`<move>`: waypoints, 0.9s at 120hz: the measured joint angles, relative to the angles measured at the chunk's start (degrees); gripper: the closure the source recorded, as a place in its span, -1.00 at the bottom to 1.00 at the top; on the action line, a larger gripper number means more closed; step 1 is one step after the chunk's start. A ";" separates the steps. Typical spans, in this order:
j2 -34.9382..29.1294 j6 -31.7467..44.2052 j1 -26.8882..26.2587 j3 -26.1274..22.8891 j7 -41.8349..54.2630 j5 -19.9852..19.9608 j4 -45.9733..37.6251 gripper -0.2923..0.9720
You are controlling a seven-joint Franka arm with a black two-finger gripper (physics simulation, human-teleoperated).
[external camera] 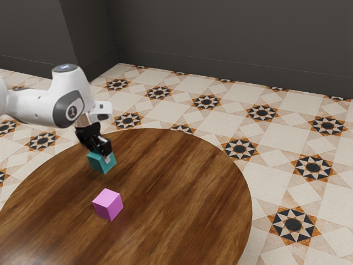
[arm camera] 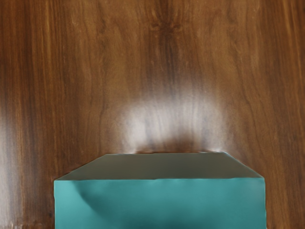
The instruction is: Pick up the blue block with one arm, and put the blue block on the pink block with one arm
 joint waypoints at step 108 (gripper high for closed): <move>-11.58 0.52 1.34 -7.79 -4.25 -4.47 -14.18 0.16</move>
